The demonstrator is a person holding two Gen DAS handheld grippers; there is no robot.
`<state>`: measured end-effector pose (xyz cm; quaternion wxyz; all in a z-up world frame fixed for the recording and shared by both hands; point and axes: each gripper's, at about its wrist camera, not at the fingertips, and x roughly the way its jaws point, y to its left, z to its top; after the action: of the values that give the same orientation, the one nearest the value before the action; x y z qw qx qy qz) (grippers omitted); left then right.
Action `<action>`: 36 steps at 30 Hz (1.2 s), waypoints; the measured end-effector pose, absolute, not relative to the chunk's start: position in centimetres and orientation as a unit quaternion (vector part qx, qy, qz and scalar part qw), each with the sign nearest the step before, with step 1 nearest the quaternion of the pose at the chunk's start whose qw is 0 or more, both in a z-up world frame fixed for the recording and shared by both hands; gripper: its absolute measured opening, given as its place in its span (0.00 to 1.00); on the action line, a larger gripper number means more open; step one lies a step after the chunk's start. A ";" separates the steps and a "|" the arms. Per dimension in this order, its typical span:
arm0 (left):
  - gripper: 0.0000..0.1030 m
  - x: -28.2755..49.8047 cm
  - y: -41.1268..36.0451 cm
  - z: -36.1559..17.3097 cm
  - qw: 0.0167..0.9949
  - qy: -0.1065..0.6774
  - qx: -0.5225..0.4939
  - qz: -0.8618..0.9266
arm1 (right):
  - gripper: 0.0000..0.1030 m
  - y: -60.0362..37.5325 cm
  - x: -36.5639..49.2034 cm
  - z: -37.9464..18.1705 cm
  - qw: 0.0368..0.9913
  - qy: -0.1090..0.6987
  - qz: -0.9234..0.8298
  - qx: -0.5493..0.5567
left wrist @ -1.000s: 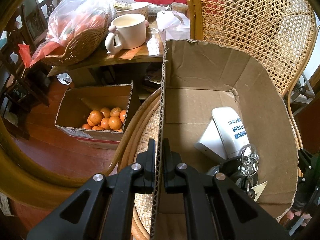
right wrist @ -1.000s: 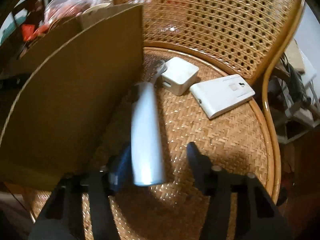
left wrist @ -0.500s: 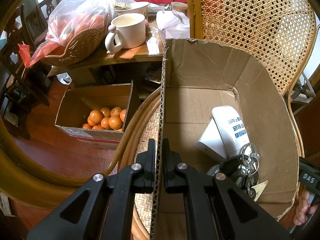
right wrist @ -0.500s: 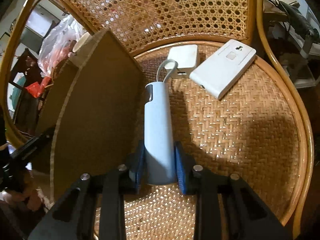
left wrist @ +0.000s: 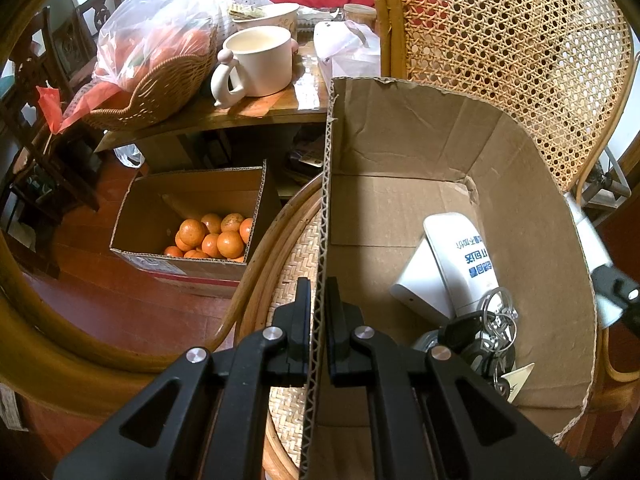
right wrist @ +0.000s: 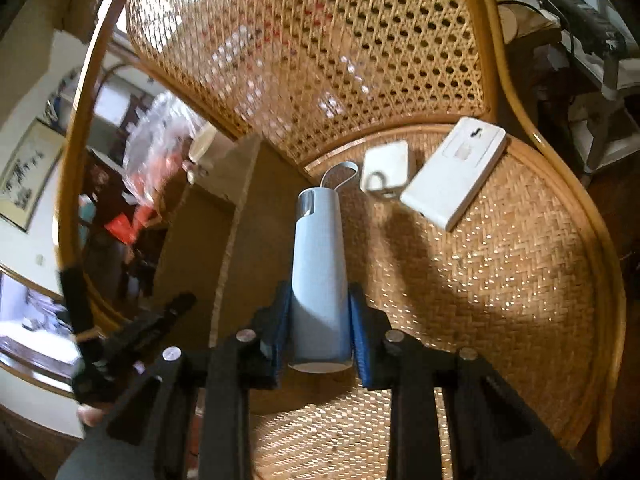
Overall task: Organize rigid objects
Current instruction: 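Carry the white tube into the box and open the right tool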
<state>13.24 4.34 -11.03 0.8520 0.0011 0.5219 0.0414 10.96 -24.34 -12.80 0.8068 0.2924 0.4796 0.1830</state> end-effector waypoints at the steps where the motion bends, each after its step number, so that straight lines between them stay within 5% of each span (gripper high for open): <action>1: 0.06 13.3 4.4 -11.0 0.852 0.522 0.001 0.042 | 0.28 -24.7 10.8 -12.4 0.808 0.472 0.191 0.297; 11: 0.06 13.2 4.3 -11.0 0.852 0.522 0.000 0.041 | 0.28 -24.7 8.8 -6.6 0.847 0.380 0.244 0.280; 36: 0.06 13.2 4.4 -10.9 0.852 0.522 0.001 0.042 | 0.28 -13.3 8.7 -6.9 0.863 0.411 0.267 0.124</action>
<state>13.22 4.42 -10.94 0.8520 0.0012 0.5219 0.0420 8.75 -13.31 -6.92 0.8630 0.1239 0.4106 0.2670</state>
